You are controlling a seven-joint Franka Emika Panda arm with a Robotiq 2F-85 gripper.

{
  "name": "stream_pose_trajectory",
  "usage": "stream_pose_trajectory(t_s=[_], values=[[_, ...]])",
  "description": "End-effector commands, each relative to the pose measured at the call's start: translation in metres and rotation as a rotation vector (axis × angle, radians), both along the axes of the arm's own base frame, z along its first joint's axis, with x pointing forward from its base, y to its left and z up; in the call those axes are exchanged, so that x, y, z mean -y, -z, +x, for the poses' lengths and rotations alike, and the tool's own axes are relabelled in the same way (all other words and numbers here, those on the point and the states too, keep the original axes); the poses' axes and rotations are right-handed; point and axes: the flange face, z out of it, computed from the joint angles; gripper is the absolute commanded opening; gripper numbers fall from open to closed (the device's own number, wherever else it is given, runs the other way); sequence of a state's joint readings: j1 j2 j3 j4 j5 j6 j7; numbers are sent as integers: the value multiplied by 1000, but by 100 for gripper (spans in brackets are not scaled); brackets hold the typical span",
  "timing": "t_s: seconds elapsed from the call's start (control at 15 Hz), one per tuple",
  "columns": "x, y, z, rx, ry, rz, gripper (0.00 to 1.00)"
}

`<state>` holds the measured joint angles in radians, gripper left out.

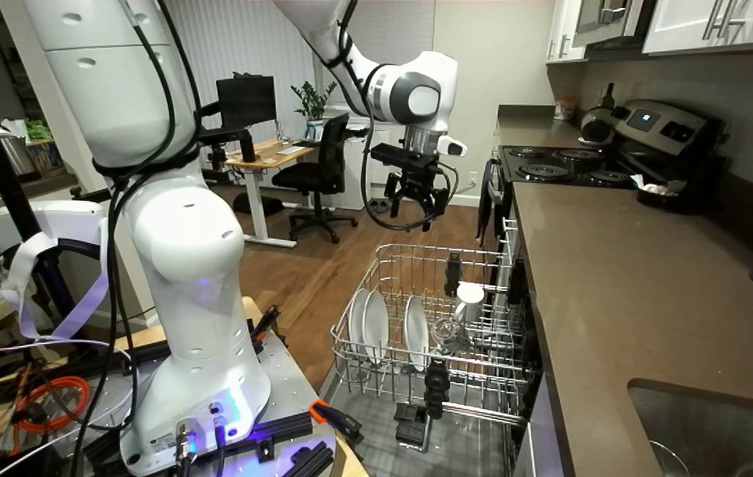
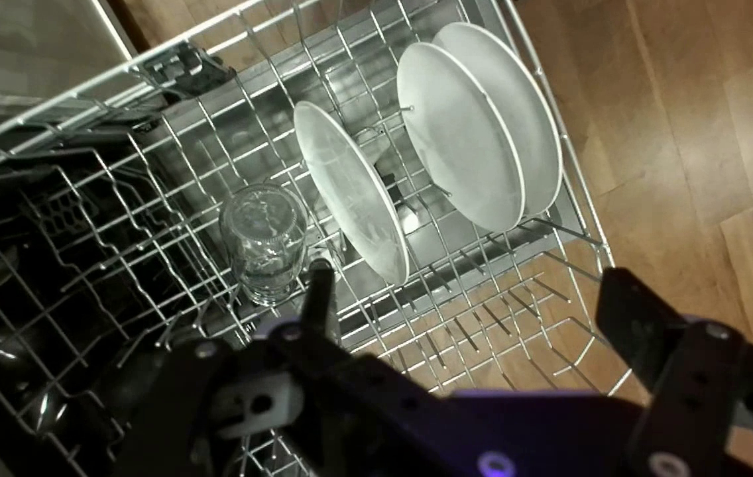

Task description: Pick up the white plate in the dishwasher and move it to the right.

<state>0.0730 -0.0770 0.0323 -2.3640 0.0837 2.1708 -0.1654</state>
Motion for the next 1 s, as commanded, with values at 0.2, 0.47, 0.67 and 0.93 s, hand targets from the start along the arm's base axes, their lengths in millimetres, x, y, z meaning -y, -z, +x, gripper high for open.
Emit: stream_pose_trajectory(t_s=[0.2,0.47,0.67,0.93], values=[[-11,75,10,24,-160,13,100],[-12,90,6,-23,-150,11,100],[-14,104,5,-50,-152,11,100],[-20,122,9,-32,-188,-4,100]])
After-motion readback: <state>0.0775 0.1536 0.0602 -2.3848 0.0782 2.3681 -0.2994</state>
